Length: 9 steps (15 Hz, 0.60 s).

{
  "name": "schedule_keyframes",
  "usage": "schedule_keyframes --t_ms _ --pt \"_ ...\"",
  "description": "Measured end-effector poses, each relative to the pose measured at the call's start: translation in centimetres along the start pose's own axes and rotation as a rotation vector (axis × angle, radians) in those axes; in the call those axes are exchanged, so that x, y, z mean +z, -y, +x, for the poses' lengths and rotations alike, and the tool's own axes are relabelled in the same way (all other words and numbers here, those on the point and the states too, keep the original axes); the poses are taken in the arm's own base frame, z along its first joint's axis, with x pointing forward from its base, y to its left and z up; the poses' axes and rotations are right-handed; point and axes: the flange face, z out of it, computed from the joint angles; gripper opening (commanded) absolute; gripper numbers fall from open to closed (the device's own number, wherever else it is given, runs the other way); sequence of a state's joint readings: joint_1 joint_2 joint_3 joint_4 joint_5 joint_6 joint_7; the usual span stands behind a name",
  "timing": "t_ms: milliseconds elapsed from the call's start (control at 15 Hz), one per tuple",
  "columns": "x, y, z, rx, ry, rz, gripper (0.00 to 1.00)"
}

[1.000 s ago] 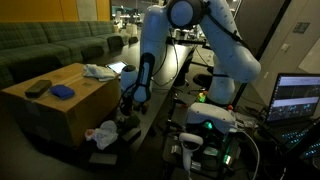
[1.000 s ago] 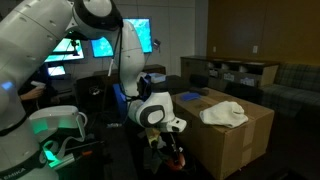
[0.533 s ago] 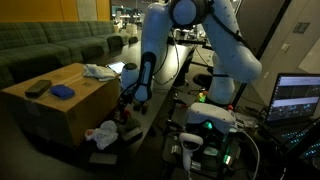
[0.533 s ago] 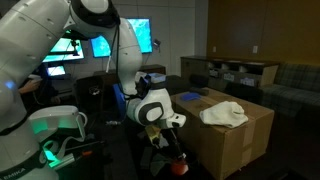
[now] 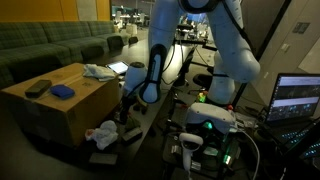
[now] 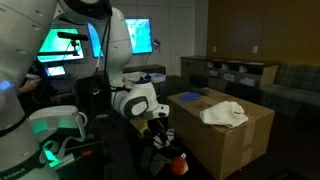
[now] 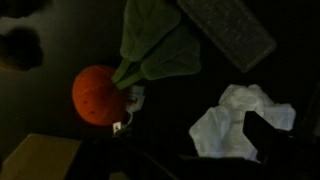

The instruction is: Put the items on the table on to the box and the items on the box on to the table.

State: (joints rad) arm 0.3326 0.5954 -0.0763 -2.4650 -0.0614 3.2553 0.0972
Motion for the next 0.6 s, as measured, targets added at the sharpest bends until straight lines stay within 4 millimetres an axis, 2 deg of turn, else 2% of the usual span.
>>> schedule_keyframes --t_ms 267,600 --pt "-0.4 3.4 -2.2 -0.082 0.034 0.073 1.00" --pt "0.5 5.1 -4.2 -0.113 0.078 0.099 1.00"
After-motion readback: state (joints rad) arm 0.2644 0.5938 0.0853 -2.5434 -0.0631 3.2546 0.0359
